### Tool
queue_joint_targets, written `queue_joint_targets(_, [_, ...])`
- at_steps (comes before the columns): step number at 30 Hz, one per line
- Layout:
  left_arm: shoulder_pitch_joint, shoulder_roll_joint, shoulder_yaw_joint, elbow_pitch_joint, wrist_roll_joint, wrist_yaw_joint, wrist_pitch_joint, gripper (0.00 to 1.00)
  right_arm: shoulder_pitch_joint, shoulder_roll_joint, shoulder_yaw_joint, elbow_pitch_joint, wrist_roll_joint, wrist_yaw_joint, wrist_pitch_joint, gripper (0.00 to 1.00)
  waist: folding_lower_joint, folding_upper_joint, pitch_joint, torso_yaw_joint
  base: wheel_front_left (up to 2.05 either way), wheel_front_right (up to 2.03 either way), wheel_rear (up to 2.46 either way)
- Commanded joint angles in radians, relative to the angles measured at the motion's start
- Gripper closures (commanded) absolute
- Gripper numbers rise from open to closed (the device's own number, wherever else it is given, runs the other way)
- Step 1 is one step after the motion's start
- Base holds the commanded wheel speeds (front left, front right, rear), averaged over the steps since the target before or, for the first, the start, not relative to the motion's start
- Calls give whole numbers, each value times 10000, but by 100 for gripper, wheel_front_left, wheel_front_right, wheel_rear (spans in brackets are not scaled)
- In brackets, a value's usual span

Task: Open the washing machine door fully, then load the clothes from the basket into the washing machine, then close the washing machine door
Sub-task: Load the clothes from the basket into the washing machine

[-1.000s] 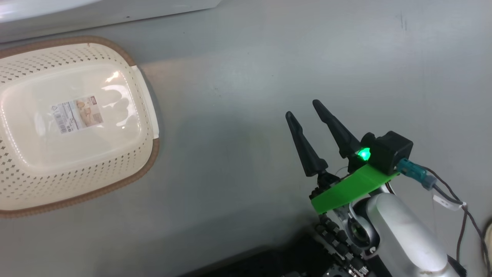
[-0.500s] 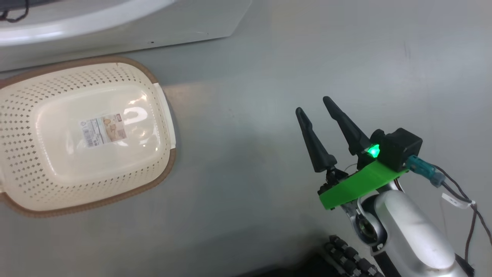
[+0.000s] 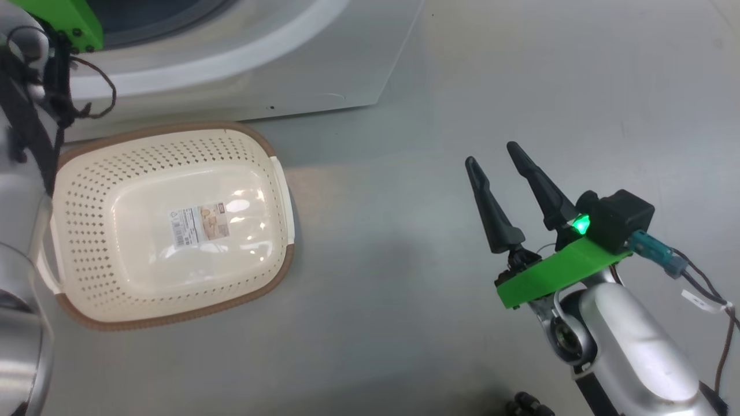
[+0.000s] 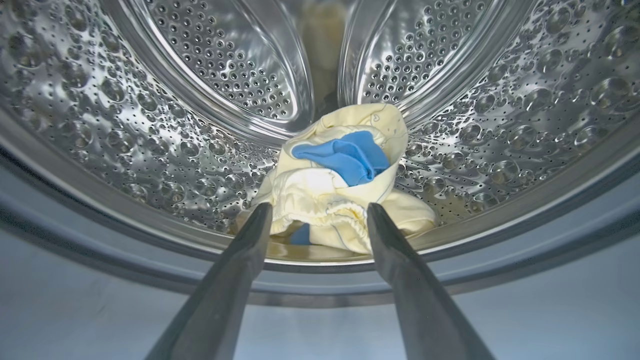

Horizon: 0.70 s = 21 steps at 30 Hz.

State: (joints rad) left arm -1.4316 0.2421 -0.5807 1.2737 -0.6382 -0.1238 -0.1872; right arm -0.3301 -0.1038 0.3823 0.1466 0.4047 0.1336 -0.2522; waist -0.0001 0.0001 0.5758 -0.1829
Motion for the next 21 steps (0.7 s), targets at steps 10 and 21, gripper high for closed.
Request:
queue_joint_targets(10, [1814, 230, 716, -1183, -528, 64, -732, 0, 696, -212, -336, -300, -74, -29, -96, 0, 1, -1, -1465, 645, 0, 0, 0])
queue_joint_targets(21, [5423, 616, 2198, -5531, 132, 1279, -743, 0, 1442, -327, -647, -359, -186, -29, -96, 0, 1, -1, -2921, 1102, 0, 0, 0])
